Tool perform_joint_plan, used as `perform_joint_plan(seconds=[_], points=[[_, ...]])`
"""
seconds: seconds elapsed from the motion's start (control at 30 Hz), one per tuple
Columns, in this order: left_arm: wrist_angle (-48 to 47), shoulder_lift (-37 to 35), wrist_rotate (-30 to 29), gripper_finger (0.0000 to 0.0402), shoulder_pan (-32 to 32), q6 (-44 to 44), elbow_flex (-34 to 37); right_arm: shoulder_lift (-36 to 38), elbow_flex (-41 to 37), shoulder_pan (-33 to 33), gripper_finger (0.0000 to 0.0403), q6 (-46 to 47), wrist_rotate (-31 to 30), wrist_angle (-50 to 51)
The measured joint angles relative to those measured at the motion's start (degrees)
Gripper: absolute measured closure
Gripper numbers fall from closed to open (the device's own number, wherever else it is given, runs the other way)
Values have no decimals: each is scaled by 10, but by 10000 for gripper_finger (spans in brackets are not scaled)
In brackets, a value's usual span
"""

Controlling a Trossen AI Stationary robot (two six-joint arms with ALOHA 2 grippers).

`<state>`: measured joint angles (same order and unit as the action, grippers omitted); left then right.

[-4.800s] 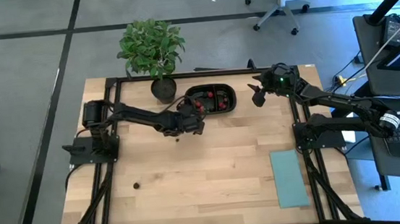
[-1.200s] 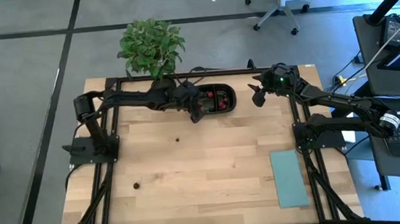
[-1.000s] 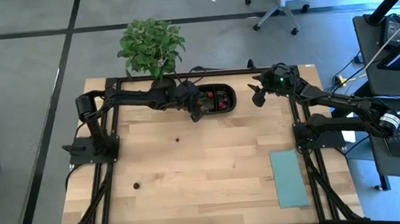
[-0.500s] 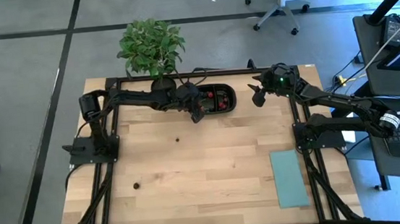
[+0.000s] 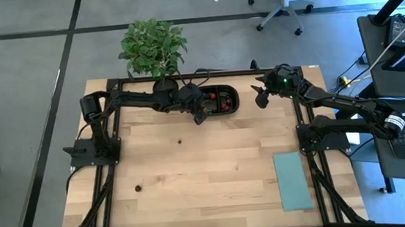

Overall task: Pick and placing Produce into tupperware
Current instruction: Put the strawberry into the black container, then put the blueberry into the black container

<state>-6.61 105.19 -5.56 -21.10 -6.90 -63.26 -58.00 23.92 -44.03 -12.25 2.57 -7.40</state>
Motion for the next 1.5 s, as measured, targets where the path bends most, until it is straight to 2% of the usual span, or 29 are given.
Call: perform_joint_plan(seconds=[0.83,1.03,1.2,1.5], points=[[0,-16,6,228,7,2,0,0,0,0,207,0,0,0],[-17,-73,7,228,45,82,0,0,0,0,207,0,0,0],[-73,-132,8,228,89,115,0,0,0,0,207,0,0,0],[-267,-186,8,228,153,3,1,0,0,0,207,0,0,0]])
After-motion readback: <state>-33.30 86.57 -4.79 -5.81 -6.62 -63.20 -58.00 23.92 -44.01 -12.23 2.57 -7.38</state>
